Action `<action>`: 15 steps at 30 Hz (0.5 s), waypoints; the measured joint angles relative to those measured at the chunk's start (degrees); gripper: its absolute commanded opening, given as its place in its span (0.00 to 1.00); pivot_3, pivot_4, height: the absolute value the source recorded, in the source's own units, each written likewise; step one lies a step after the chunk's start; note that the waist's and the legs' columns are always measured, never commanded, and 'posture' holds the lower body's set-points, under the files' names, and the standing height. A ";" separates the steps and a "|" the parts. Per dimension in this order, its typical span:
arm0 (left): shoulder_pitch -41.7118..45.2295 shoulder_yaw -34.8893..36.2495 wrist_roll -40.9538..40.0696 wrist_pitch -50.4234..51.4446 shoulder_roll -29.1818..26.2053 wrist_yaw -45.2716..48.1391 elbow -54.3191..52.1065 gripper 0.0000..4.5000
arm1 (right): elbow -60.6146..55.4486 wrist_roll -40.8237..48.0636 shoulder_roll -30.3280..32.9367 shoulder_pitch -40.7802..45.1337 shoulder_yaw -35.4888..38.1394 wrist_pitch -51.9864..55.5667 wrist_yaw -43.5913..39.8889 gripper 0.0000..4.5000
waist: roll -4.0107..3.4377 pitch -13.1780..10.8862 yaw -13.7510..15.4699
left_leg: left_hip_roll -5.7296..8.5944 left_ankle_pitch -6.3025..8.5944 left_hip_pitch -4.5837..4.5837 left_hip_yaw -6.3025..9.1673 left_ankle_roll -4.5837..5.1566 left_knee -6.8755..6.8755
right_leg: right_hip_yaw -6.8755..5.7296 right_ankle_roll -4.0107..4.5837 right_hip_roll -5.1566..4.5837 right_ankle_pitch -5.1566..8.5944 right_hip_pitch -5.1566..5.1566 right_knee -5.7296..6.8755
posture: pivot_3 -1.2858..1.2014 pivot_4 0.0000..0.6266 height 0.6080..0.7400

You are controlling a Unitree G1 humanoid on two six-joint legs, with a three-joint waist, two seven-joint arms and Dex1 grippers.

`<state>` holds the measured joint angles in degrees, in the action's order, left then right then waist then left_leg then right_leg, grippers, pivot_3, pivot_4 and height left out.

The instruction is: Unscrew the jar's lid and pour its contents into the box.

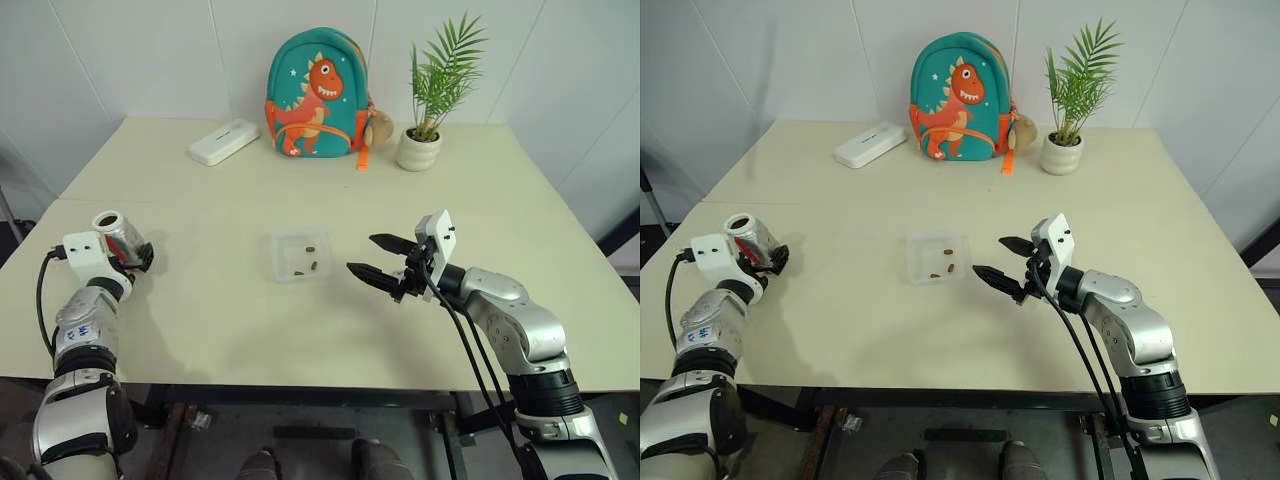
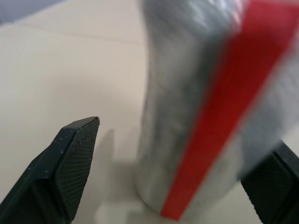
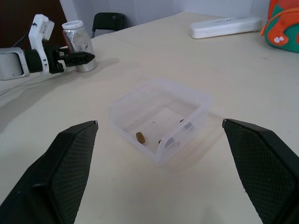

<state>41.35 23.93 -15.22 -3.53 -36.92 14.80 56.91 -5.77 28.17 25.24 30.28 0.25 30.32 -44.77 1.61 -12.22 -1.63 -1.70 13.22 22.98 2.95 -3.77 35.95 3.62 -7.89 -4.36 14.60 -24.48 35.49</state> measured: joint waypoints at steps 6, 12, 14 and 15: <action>-9.83 -0.28 -0.17 6.10 -0.91 1.41 -14.01 1.00 | -0.15 0.07 -0.18 -0.04 -0.02 0.28 -0.09 1.00 | 0.00 0.00 -0.48 | -0.04 0.01 -0.03 -0.02 -0.01 -0.11 | 0.00 0.03 0.00 0.01 -0.03 -0.01 | 0.52 0.24 1.00; -23.43 -0.21 0.67 13.96 -3.13 1.75 -29.07 1.00 | -0.66 0.72 -0.24 -0.77 0.07 1.47 -0.19 1.00 | 0.00 0.00 -0.49 | -0.06 0.01 -0.04 -0.01 -0.01 -0.14 | 0.00 0.13 0.00 0.06 -0.04 -0.03 | 0.52 0.24 1.00; -27.07 -0.03 0.98 15.44 -4.66 2.23 -33.89 1.00 | -1.22 1.67 -0.15 -1.23 0.10 1.56 -1.34 1.00 | 0.00 0.00 -0.38 | -0.06 0.01 -0.05 -0.01 -0.01 -0.15 | 0.00 0.16 -0.01 0.08 -0.02 -0.09 | 0.52 0.24 1.00; -29.18 0.20 1.05 15.95 -5.30 2.90 -36.27 1.00 | -1.70 2.32 0.00 -1.66 0.13 1.52 -2.32 1.00 | 0.00 0.00 -0.37 | -0.06 0.01 -0.05 -0.03 -0.01 -0.16 | 0.00 0.19 -0.01 0.09 -0.01 -0.15 | 0.52 0.24 1.00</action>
<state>12.17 24.14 -14.17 12.42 -42.22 17.70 20.65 -7.47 30.49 25.23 28.62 0.37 31.85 -47.09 1.61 -12.21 -2.00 -1.76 13.23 22.93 2.92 -3.78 35.80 3.62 -7.70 -4.37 14.69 -24.49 35.34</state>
